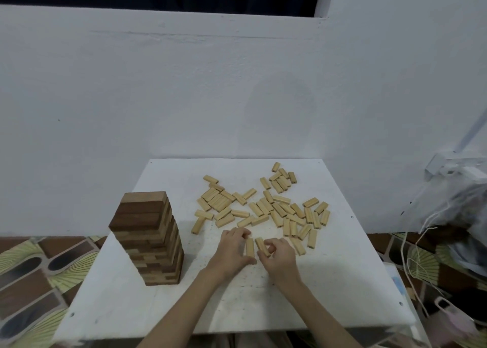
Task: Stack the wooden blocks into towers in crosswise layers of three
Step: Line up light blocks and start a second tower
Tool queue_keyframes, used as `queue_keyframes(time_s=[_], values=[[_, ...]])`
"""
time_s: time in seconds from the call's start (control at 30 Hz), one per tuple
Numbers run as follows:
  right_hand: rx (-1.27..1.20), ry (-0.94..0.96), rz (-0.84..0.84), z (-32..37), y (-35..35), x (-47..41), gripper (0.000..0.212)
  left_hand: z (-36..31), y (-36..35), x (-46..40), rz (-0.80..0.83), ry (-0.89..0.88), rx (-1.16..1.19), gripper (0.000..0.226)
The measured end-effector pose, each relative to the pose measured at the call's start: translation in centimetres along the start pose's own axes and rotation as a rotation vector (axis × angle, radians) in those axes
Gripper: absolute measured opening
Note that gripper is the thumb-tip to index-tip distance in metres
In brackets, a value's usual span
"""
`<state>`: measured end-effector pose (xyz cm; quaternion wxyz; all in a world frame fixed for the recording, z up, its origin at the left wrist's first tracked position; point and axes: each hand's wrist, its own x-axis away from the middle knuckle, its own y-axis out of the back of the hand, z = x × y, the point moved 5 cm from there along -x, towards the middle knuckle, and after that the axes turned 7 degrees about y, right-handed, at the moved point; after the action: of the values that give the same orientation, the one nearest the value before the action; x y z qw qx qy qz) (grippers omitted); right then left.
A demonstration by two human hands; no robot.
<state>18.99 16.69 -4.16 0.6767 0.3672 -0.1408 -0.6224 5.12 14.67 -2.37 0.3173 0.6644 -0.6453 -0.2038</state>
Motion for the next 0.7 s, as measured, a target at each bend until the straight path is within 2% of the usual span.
queue_keyframes(time_s=[0.23,0.4,0.53,0.7], values=[[-0.083,-0.036,0.022,1.1,0.1,1.0,0.020,0.5,0.1,0.4,0.023,-0.007,0.032,0.069],[0.067,-0.105,-0.126,-1.2,4.0,0.4,0.029,0.0,-0.4,0.3,0.074,0.032,0.084,0.079],[0.207,-0.172,-0.043,-2.7,4.5,0.8,0.033,0.3,-1.0,0.0,0.087,0.035,0.113,0.069],[0.205,-0.179,-0.052,-2.6,4.5,0.8,0.032,0.7,-1.4,-0.4,0.079,0.022,0.116,0.063]])
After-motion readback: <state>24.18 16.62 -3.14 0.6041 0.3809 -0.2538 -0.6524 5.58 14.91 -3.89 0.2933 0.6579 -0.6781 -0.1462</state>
